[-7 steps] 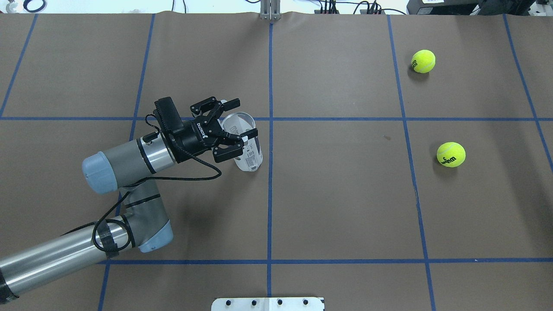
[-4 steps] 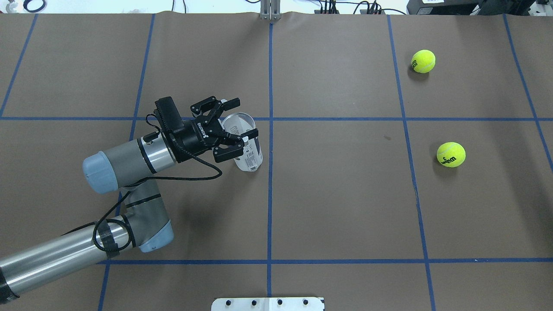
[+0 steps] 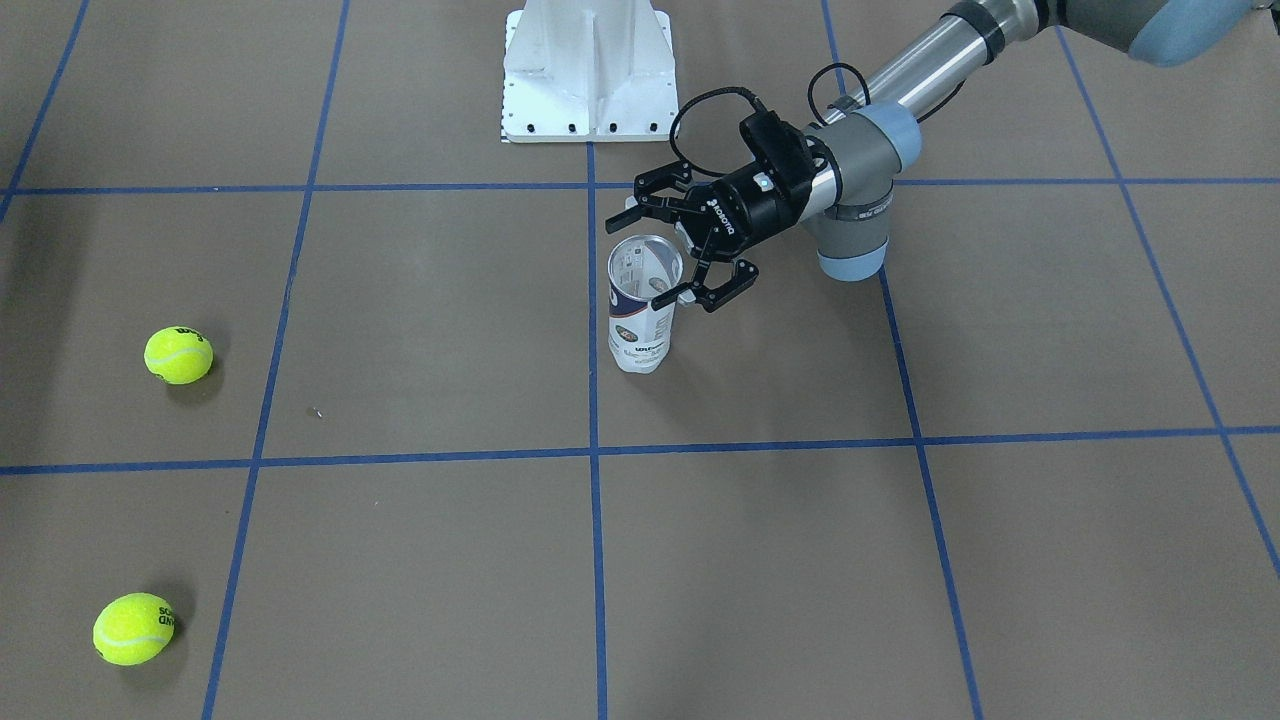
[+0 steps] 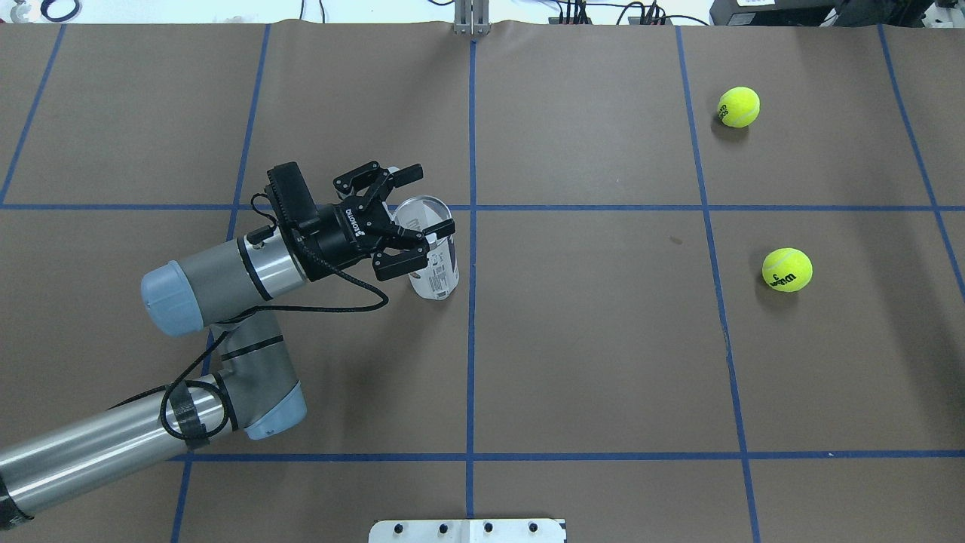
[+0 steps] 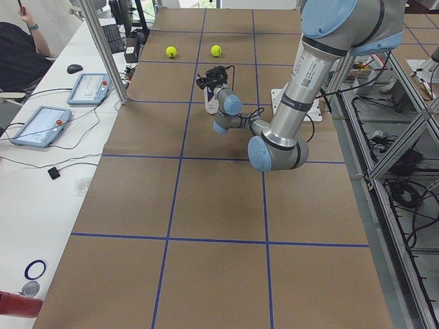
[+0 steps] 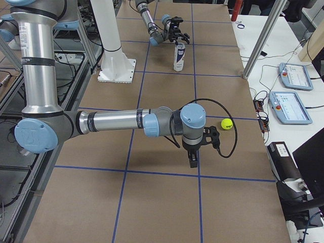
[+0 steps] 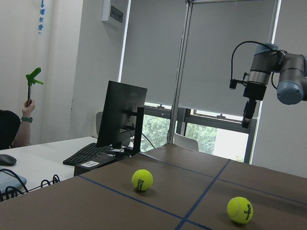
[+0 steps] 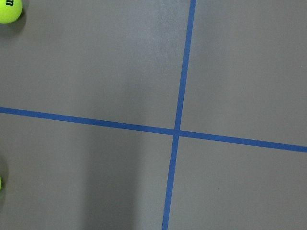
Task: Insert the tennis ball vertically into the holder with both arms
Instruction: 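Open the left gripper and draw it back from the can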
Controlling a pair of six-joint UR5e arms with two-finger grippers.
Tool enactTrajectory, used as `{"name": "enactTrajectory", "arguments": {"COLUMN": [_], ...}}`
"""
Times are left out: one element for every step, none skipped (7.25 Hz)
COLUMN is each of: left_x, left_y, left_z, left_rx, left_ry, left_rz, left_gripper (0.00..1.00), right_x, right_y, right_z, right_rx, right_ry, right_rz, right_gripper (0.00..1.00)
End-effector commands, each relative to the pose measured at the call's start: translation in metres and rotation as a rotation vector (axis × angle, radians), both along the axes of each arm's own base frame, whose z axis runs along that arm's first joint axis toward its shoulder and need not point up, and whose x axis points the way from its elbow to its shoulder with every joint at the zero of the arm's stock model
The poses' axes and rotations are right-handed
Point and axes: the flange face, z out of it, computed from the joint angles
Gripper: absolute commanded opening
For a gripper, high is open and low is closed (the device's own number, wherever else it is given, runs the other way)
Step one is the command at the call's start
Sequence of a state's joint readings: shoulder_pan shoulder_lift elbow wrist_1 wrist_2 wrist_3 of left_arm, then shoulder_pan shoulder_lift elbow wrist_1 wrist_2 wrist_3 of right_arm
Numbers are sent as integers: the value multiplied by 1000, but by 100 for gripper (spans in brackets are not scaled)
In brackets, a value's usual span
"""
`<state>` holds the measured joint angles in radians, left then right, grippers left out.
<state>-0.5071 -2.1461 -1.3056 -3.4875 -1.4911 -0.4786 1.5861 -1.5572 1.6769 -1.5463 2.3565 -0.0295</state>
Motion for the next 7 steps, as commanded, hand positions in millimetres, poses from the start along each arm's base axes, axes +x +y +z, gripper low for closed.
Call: {"name": "enactTrajectory", "arguments": {"left_x": [-31,-60,-93,-107,-108,-105,-94], "left_y": [6,4,6,6,10,13,13], "left_z": [3,17,25,32,51,62,75], "left_rx": [5,-14,-17,-31,-53,-59,-81], "left_ry": [7,-36,-146,-251,-289,-312,-336], "left_rz": [-11,-32,7,68,82,109,124], "left_gripper": [98,98,98,98,98,98,98], "right_x": [0,0,0,0,0,0,0], "right_y": [0,0,1,1,1,1,0], "right_z": [-1,-2,-2,-1,-1,-2,-5], "right_rx": [3,4,4,3,2,4,14], "right_ry": [0,0,0,0,0,0,2], "right_rz": [0,0,0,0,-1,0,0], "right_gripper": [99,99,99,99,99,99,99]}}
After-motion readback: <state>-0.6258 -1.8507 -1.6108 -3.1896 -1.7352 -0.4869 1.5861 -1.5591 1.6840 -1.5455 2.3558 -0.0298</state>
